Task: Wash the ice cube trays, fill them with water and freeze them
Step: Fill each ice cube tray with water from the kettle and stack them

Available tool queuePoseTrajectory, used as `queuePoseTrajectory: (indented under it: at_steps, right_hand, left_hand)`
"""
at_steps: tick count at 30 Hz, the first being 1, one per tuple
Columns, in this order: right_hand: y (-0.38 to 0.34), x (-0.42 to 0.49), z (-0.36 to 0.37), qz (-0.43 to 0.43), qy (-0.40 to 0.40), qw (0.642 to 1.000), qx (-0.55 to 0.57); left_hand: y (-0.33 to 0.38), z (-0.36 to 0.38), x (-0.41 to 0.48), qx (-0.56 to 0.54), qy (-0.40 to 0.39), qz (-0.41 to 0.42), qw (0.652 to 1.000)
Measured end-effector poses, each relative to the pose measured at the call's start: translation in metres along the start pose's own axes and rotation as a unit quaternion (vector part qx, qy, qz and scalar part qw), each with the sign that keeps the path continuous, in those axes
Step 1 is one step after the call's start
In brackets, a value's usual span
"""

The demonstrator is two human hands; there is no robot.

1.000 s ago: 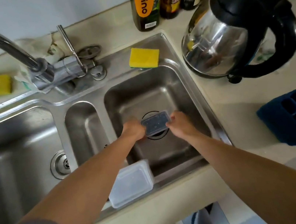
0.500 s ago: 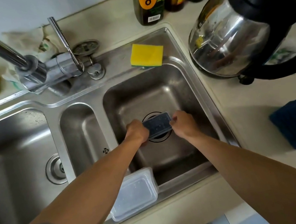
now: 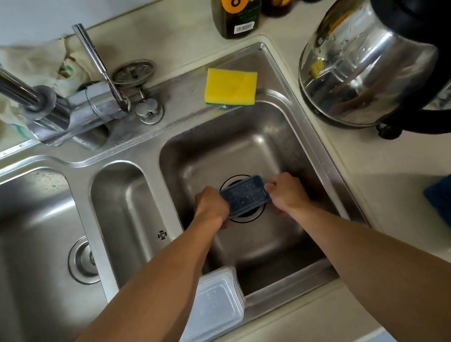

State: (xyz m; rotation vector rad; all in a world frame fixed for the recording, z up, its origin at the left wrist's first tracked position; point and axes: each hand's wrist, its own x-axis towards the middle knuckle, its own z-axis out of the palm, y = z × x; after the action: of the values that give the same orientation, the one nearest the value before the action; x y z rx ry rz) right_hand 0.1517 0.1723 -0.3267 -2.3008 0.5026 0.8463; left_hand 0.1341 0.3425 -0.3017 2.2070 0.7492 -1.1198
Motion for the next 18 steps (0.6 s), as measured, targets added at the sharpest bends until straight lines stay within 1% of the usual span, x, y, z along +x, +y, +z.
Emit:
queuePoseTrajectory:
  at_steps: [5,8,10,12,15,18]
  right_hand:
    - [-0.002,-0.001,0.005,-0.011,-0.007,1.000,-0.025]
    - [-0.005,-0.005,0.007,-0.018,-0.003,0.999,-0.026]
    - [-0.005,-0.009,0.004,-0.013,-0.010,1.000,-0.009]
    - [-0.004,-0.017,0.001,-0.010,-0.020,1.000,0.010]
    - [-0.003,-0.036,-0.005,-0.025,-0.031,0.999,0.030]
    - [-0.006,-0.059,-0.019,-0.041,-0.051,0.995,0.073]
  left_hand:
    - [-0.005,0.007,0.008,-0.059,0.024,0.002,0.998]
    - [-0.007,0.007,0.008,-0.099,0.018,0.001,0.995]
    - [-0.006,0.007,0.007,-0.080,0.024,0.012,0.996]
    - [-0.004,0.005,0.003,-0.053,0.041,0.031,0.997]
    - [0.003,-0.004,-0.008,-0.056,0.069,0.069,0.994]
    - [0.010,-0.019,-0.028,-0.118,0.129,0.059,0.983]
